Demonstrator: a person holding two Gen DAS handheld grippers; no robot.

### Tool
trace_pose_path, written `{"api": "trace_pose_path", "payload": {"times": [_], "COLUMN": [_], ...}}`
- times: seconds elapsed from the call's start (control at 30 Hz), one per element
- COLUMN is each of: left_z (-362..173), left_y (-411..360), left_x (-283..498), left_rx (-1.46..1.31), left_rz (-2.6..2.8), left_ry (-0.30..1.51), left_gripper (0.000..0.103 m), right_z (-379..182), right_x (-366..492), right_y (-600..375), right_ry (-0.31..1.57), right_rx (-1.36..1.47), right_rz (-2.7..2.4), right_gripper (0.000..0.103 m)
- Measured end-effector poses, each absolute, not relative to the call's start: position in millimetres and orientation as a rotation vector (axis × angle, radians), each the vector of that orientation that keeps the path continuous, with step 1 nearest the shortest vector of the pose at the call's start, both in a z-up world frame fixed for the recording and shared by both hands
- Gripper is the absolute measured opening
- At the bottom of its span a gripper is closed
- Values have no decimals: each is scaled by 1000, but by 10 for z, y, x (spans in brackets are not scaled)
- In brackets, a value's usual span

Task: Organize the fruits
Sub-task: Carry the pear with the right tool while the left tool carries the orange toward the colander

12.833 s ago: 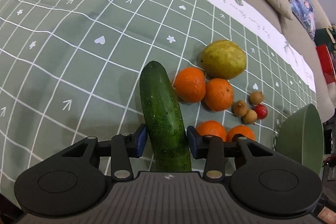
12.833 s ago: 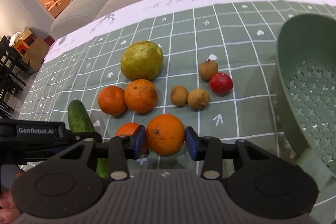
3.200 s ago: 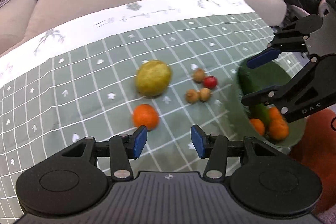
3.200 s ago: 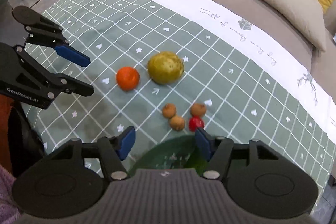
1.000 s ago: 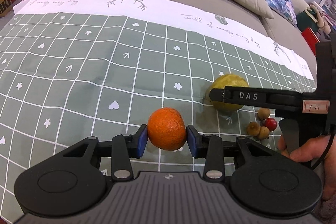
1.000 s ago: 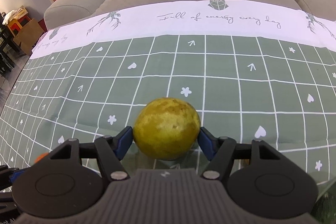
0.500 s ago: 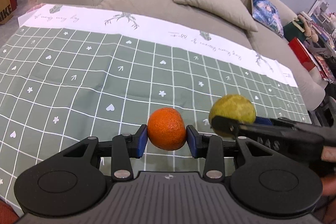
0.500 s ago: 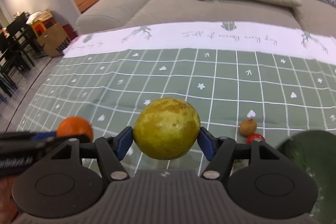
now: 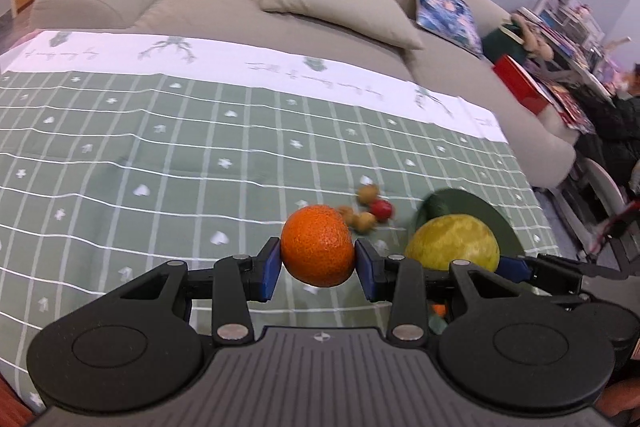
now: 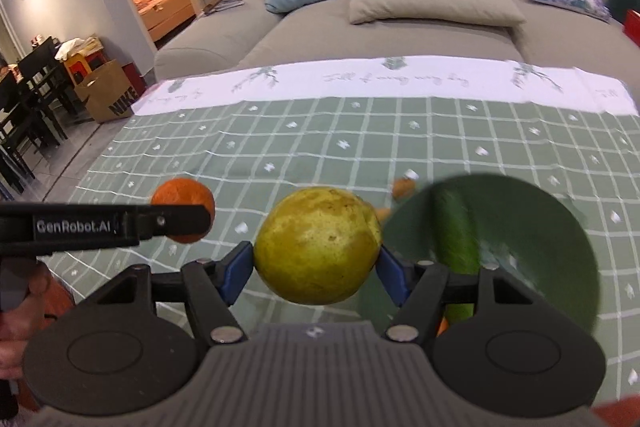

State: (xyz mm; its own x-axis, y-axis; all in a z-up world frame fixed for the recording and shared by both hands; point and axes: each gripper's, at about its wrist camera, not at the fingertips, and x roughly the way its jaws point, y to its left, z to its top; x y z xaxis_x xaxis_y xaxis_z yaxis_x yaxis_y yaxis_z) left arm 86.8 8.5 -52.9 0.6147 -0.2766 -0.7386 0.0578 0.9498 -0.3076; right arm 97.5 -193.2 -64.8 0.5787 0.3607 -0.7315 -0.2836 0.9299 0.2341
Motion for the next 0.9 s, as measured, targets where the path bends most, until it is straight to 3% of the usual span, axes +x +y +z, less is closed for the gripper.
{"api": "trace_pose_path", "payload": {"times": [0.37,0.9], "left_z": [-595,-927], "left_y": [-623,-1228], "left_x": [979,1316], "left_rx": [-233,-144], "left_rz": [-347,-313], "left_ry": [933,1074], "left_gripper": [44,44], "right_z": [-752,-1128], "right_x": [837,1451], "right_y": [-2716,-3052], "right_ry": [902,952], "right_rx": [100,-245], "right_rz": [228,363], "right_gripper": [64,64]}}
